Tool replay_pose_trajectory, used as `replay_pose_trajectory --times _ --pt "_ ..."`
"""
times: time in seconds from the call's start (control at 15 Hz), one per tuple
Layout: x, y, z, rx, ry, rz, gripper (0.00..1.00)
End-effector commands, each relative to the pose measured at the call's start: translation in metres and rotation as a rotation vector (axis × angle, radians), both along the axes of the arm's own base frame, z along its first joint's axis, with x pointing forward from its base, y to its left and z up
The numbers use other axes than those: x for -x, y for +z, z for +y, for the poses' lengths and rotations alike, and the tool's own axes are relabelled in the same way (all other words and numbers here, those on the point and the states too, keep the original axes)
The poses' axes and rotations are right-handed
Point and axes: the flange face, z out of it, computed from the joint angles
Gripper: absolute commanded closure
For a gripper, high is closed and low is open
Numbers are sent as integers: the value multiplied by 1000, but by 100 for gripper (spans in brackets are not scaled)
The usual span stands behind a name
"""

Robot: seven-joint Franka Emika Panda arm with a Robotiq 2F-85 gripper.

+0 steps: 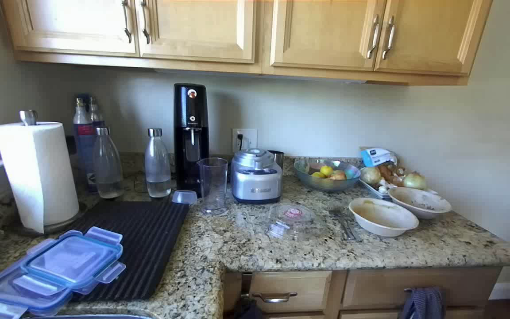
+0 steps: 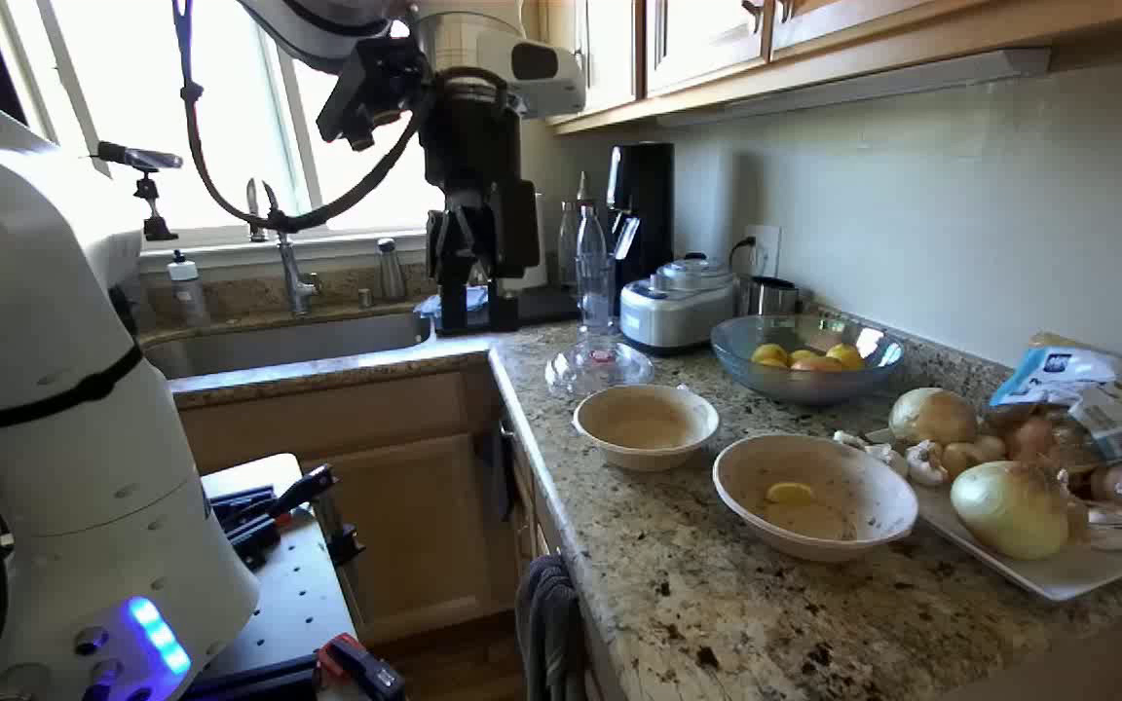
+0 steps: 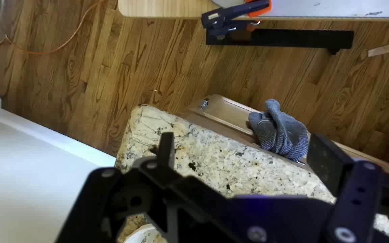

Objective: Put the bowl on the right on top of the bowl on the left, place the silver forks in the topmost bowl

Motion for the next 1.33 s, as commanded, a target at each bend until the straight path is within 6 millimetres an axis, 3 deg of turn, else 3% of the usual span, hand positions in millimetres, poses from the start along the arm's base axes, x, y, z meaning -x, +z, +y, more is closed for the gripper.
replay_pose_trajectory --times 0.0,0.53,1.27 --pt "0 0 0 0 0 2 0" --pt "-7 -5 2 0 -1 10 0" --pt "-99 -43 -14 33 133 -71 0"
